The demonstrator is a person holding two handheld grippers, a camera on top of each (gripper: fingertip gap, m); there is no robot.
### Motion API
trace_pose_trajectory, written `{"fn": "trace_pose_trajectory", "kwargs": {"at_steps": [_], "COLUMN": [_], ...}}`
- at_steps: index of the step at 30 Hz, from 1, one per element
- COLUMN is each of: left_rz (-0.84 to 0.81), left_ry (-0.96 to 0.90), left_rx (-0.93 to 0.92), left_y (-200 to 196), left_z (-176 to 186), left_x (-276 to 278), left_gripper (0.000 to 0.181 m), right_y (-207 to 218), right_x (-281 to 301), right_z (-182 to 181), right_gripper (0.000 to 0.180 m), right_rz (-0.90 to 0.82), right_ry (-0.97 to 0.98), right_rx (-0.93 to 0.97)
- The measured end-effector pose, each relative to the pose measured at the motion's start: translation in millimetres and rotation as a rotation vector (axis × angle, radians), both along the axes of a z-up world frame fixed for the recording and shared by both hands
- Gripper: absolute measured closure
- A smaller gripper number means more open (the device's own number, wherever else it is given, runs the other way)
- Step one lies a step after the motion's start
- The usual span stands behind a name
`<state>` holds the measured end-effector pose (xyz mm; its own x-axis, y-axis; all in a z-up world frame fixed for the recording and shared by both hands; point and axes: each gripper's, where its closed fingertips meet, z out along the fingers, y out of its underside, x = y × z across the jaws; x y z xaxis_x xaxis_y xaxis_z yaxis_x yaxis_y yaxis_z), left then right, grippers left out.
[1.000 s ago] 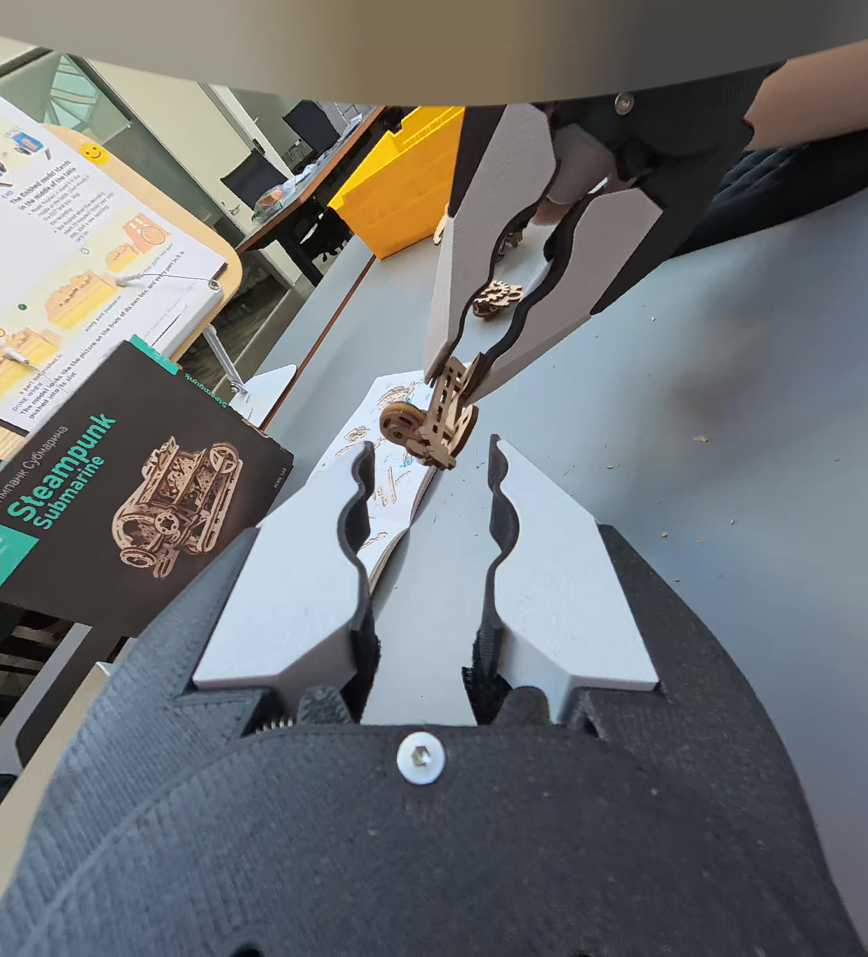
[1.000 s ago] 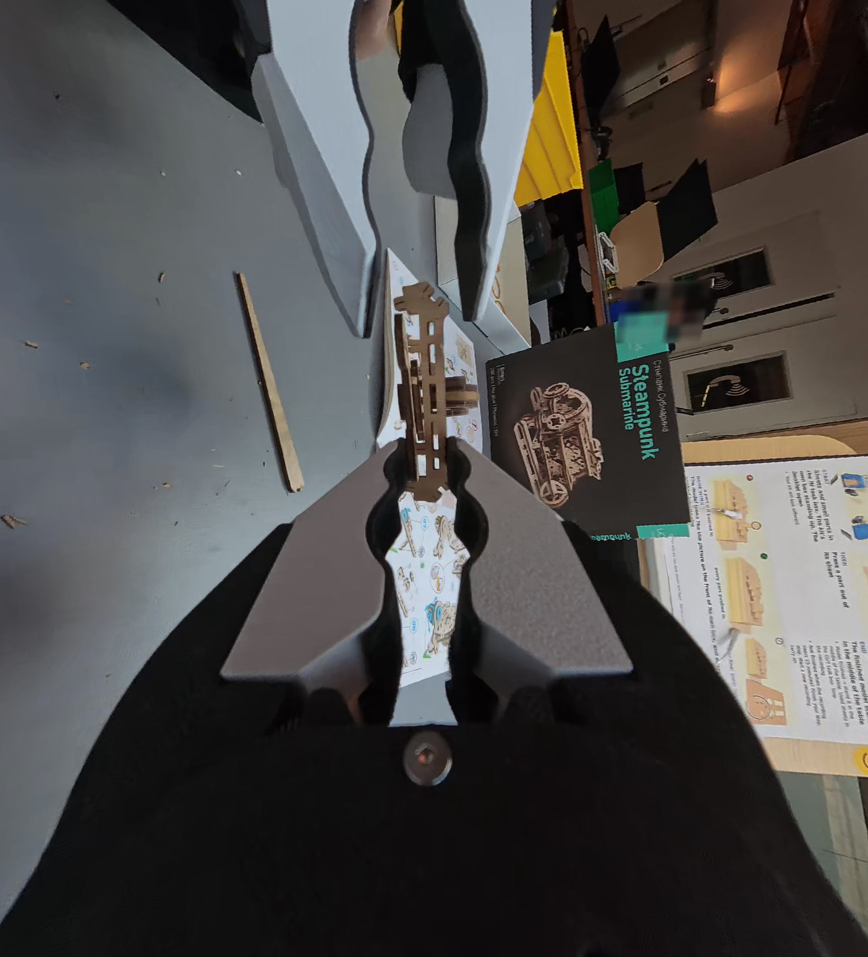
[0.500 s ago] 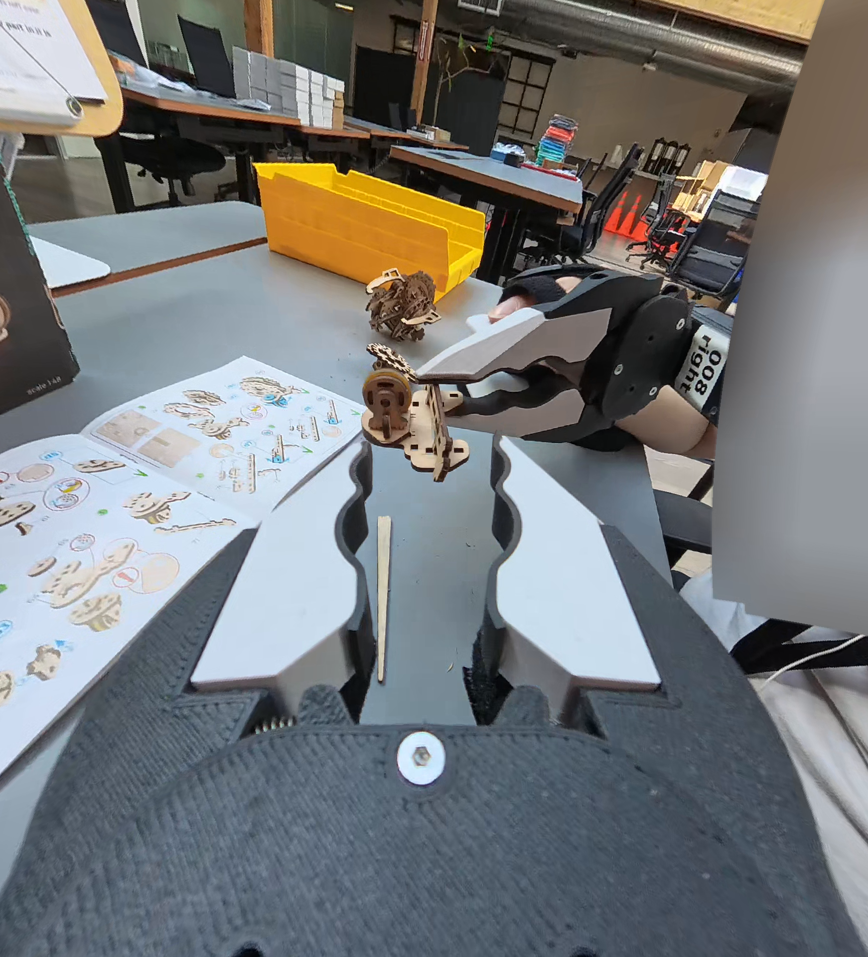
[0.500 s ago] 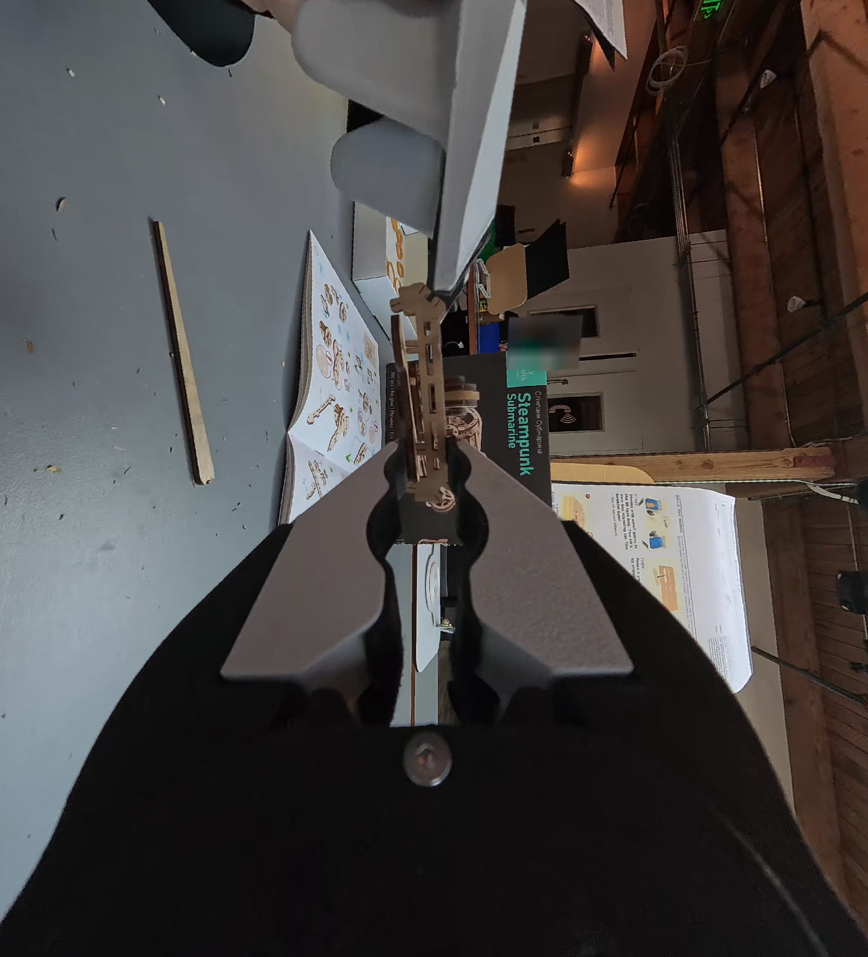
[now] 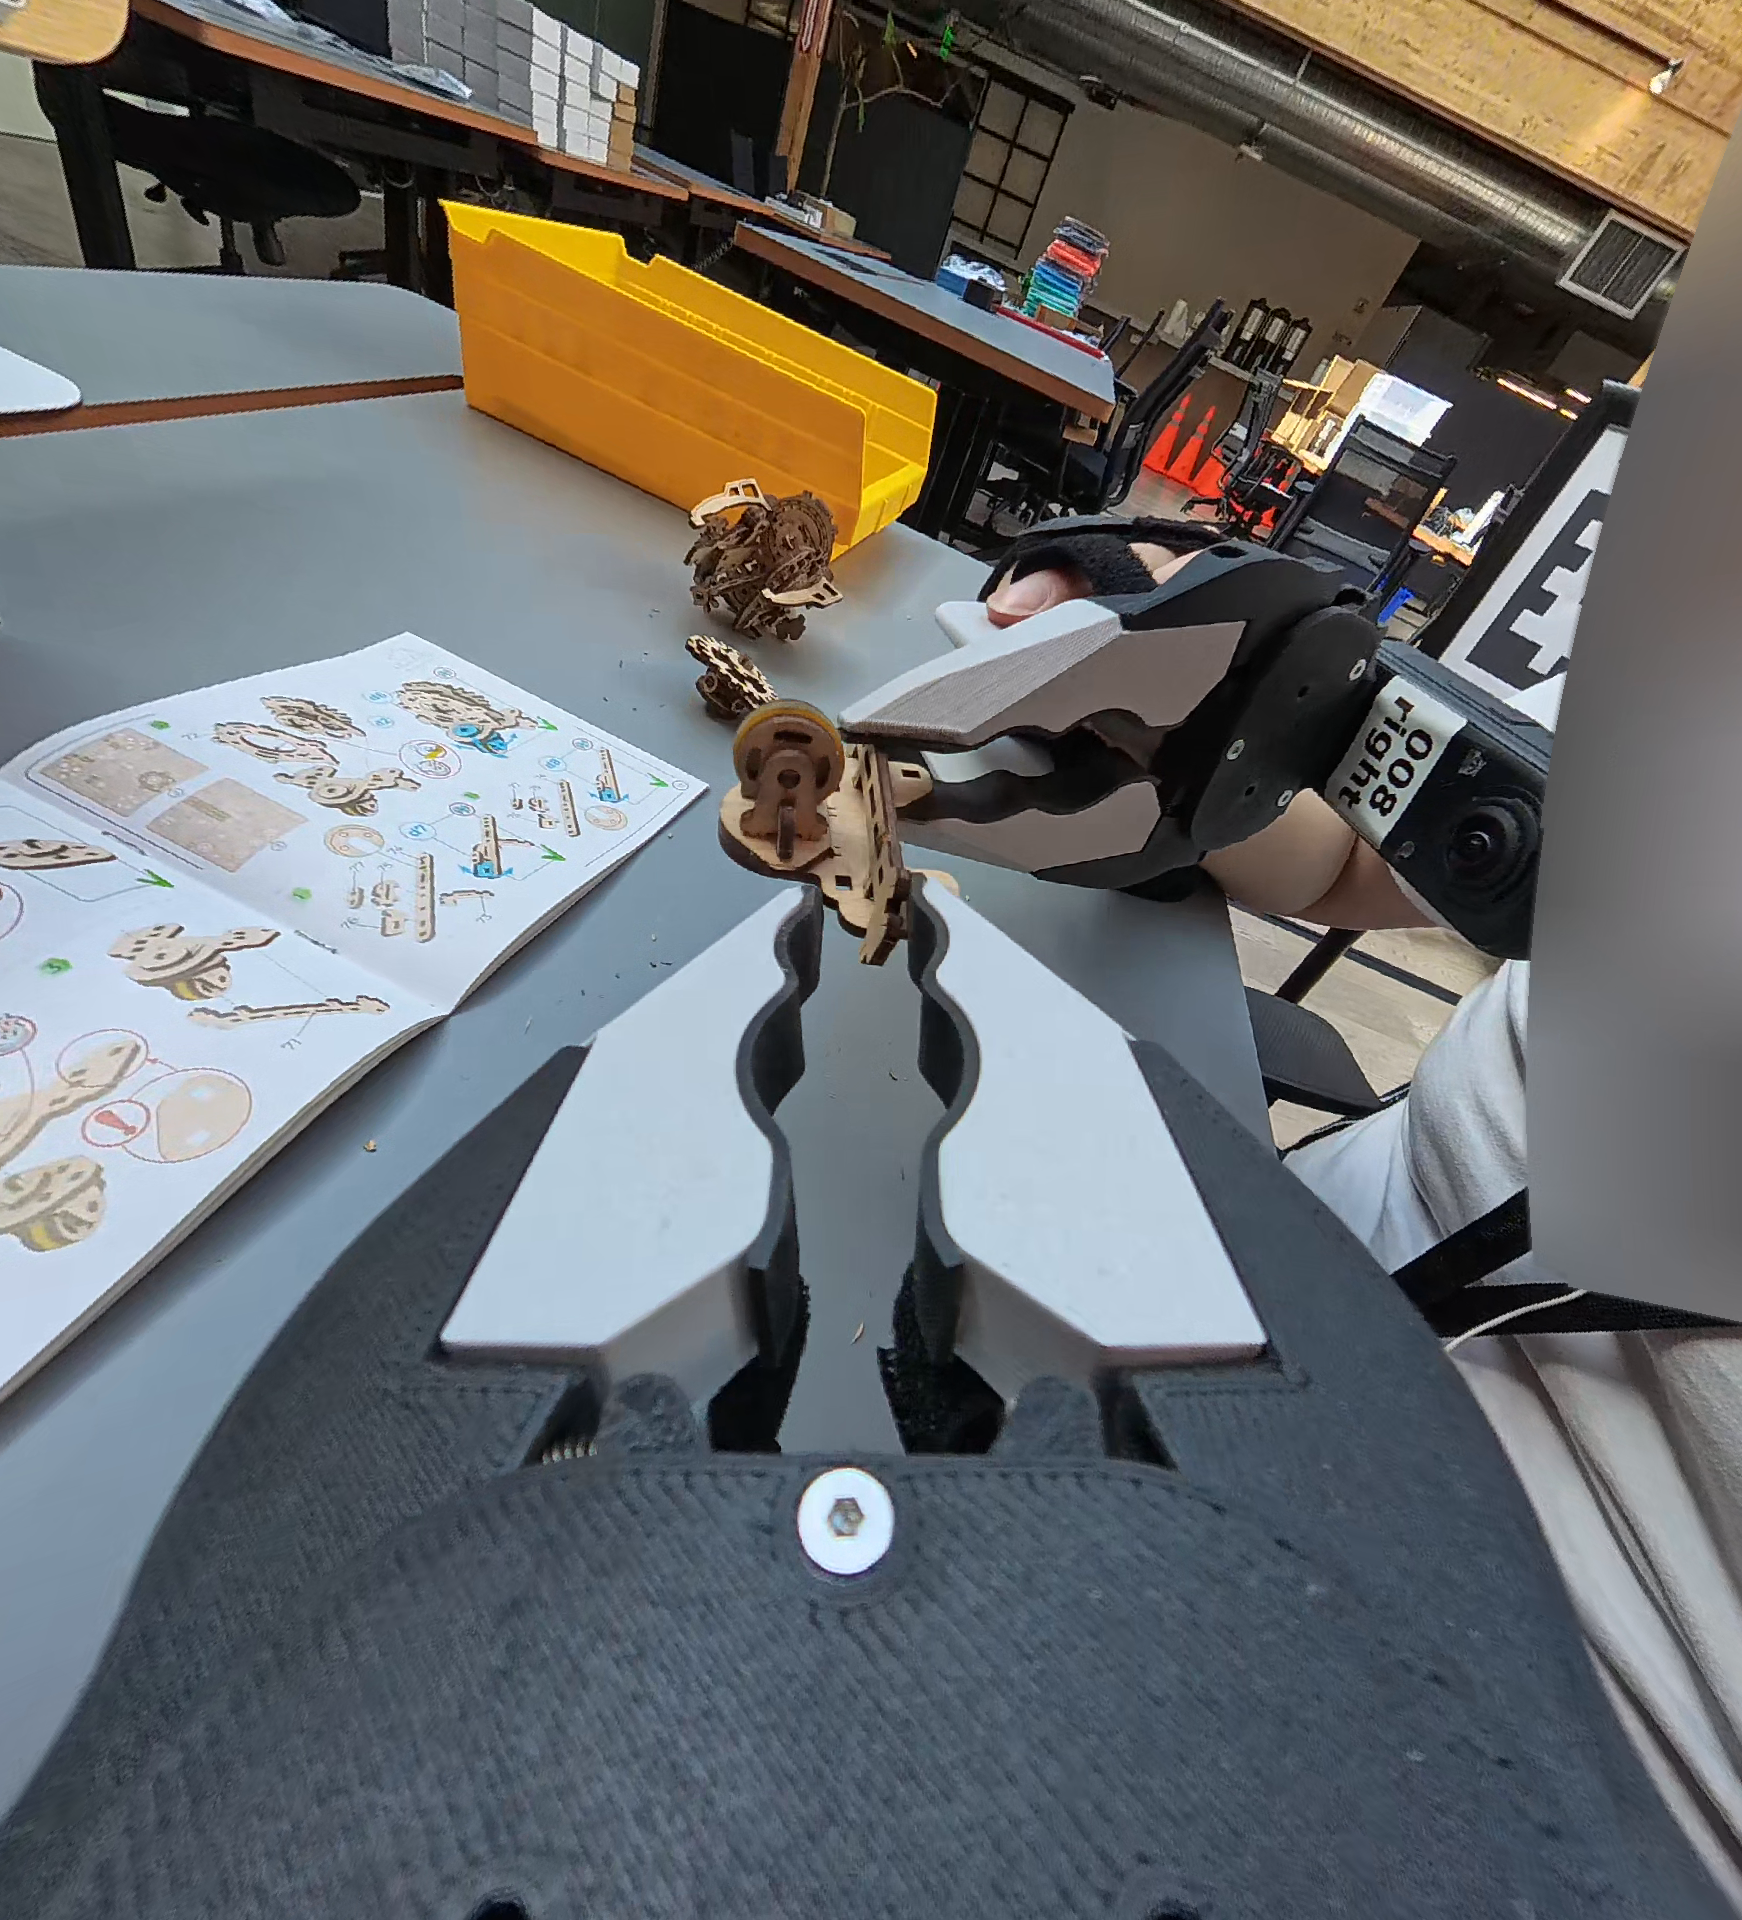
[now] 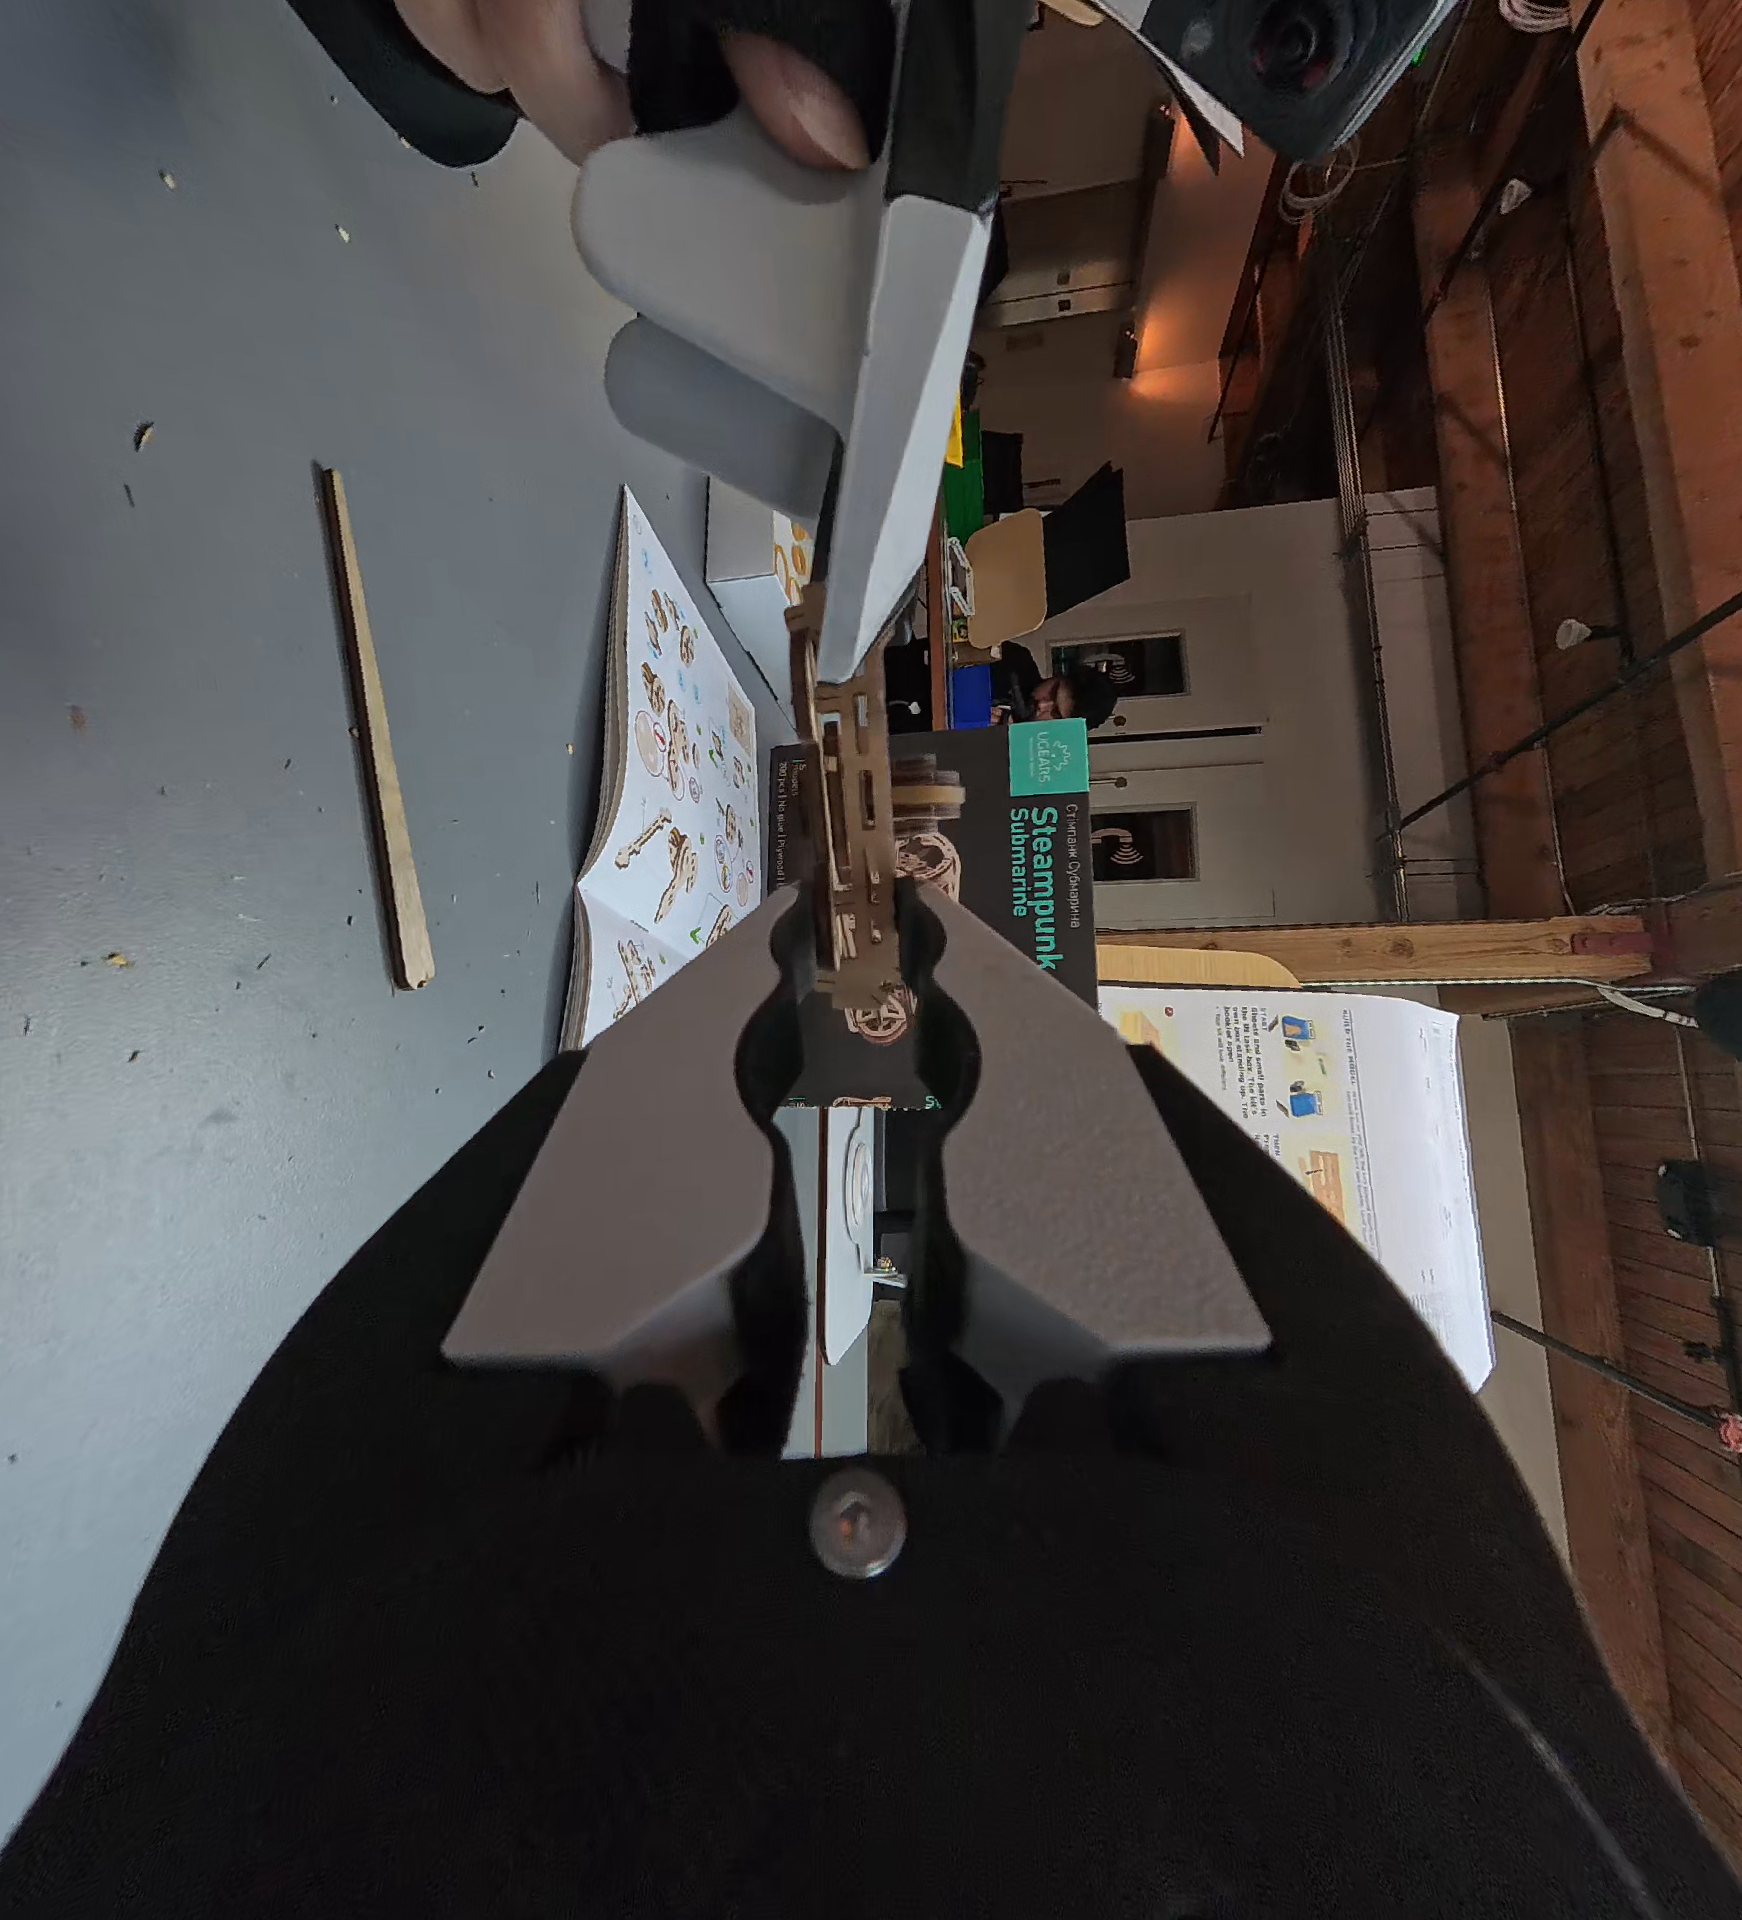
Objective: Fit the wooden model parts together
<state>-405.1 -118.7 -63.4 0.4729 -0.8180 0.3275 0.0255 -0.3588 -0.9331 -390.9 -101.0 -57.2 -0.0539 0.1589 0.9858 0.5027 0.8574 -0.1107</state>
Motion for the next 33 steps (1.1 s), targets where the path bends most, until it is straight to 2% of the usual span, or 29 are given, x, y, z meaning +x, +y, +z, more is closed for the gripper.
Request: {"fn": "trace_pose_trajectory", "kwargs": {"at_steps": [12,19,22,26,30,33], "left_rz": [-0.006,-0.001,-0.003,0.039,0.163,0.217], "left_ry": [0.015,0.01,0.016,0.185,0.512,0.656], "left_rx": [0.026,0.061,0.075,0.23,0.566,0.757], "left_y": [-1,-2,-2,-3,0,-1], "left_z": [-1,3,4,0,-4,1], "left_x": [1,1,1,-1,-9,-6], "left_gripper": [0.166,0.169,0.164,0.149,0.133,0.129], "right_y": [1,0,0,2,1,1], "right_x": [1,2,2,3,3,4], "right_z": [0,-1,-4,-9,-14,-17], "right_gripper": [0.166,0.166,0.166,0.166,0.166,0.165], "right_rz": [0.007,0.029,0.031,0.026,0.037,0.041], "right_ry": [-0.003,0.001,-0.014,-0.035,-0.054,-0.075], "right_rx": [-0.035,-0.152,-0.209,-0.275,-0.358,-0.395]}}
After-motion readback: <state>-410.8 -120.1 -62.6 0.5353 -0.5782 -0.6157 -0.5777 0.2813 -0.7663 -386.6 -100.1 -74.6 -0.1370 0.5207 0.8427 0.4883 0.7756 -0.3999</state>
